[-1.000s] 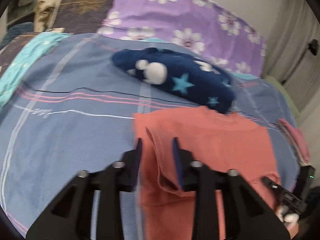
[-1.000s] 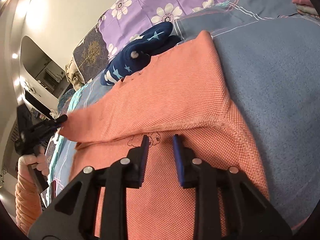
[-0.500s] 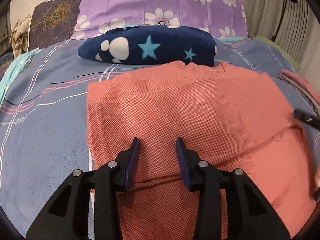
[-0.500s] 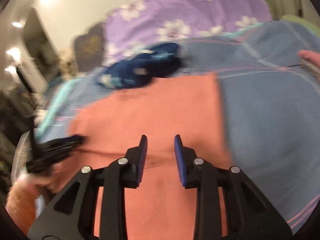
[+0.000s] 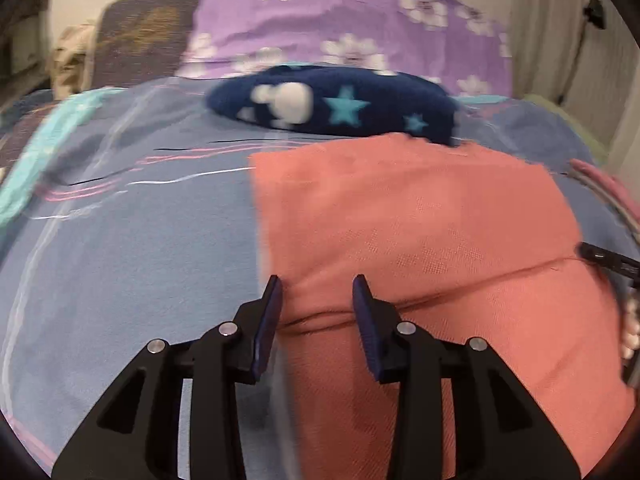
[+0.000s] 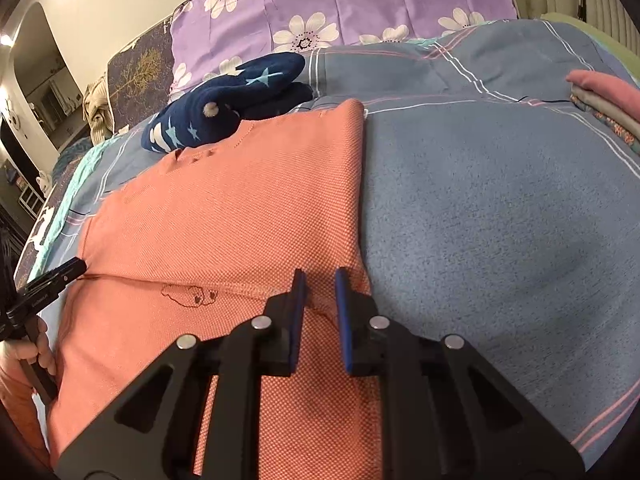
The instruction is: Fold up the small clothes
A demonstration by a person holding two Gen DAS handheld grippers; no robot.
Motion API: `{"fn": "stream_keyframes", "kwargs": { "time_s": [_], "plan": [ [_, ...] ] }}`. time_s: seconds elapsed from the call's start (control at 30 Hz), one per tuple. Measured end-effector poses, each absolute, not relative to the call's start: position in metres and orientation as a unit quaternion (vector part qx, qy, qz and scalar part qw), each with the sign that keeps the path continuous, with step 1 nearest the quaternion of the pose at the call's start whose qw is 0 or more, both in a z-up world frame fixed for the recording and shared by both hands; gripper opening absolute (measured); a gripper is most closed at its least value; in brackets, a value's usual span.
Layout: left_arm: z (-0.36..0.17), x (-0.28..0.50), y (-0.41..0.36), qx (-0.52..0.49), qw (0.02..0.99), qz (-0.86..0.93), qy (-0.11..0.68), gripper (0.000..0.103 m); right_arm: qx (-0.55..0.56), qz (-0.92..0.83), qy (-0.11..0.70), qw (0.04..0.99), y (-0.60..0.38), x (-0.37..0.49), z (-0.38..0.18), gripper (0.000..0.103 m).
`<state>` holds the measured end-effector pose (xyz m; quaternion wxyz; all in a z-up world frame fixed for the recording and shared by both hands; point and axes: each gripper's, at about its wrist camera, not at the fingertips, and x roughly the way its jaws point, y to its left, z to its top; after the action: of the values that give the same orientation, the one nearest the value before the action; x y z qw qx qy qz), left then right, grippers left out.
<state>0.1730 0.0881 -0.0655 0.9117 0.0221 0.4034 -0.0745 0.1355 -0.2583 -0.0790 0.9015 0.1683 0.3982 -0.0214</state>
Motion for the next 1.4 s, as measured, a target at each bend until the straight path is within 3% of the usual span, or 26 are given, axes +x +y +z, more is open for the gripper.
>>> {"fn": "stream_keyframes", "kwargs": {
  "time_s": [0.03, 0.07, 0.13, 0.27, 0.43, 0.57, 0.83, 1.03, 1.2, 1.33, 1.4],
  "plan": [
    [-0.067, 0.172, 0.095, 0.022, 0.911, -0.055, 0.407, 0.054, 0.170, -0.021, 0.397, 0.902, -0.258, 0.135, -0.079, 0.014],
    [-0.067, 0.170, 0.105, -0.009, 0.912, -0.061, 0.407, 0.054, 0.170, -0.021, 0.396, 0.902, -0.258, 0.135, -0.079, 0.015],
    [-0.062, 0.166, 0.114, -0.038, 0.912, -0.059, 0.404, 0.053, 0.167, -0.019, 0.395, 0.903, -0.257, 0.135, -0.079, 0.017],
    [-0.047, 0.159, 0.093, -0.005, 0.922, -0.081, 0.380, 0.051, 0.155, -0.022, 0.396, 0.905, -0.253, 0.136, -0.079, 0.019],
    [-0.038, 0.169, 0.056, -0.011, 0.920, -0.139, 0.366, 0.039, 0.137, -0.026, 0.398, 0.907, -0.247, 0.137, -0.078, 0.025],
    [-0.077, 0.188, 0.020, 0.038, 0.894, -0.150, 0.420, 0.039, 0.125, -0.032, 0.396, 0.909, -0.243, 0.136, -0.074, 0.026],
    [-0.079, 0.192, 0.025, 0.013, 0.893, -0.163, 0.419, 0.041, 0.099, -0.032, 0.373, 0.922, -0.240, 0.184, -0.033, 0.026],
    [-0.077, 0.191, 0.024, 0.019, 0.895, -0.161, 0.417, 0.041, 0.086, -0.076, 0.436, 0.893, -0.262, 0.252, -0.072, 0.031],
    [-0.076, 0.191, 0.027, 0.012, 0.895, -0.164, 0.415, 0.041, 0.028, -0.107, 0.423, 0.899, -0.243, 0.241, -0.064, 0.032],
    [-0.065, 0.179, 0.040, -0.009, 0.903, -0.165, 0.396, 0.042, 0.089, -0.050, 0.410, 0.906, -0.246, 0.193, -0.045, 0.033],
    [-0.056, 0.163, 0.053, -0.017, 0.906, -0.173, 0.387, 0.046, 0.089, -0.031, 0.397, 0.913, -0.250, 0.153, -0.038, 0.039]
  ]
}}
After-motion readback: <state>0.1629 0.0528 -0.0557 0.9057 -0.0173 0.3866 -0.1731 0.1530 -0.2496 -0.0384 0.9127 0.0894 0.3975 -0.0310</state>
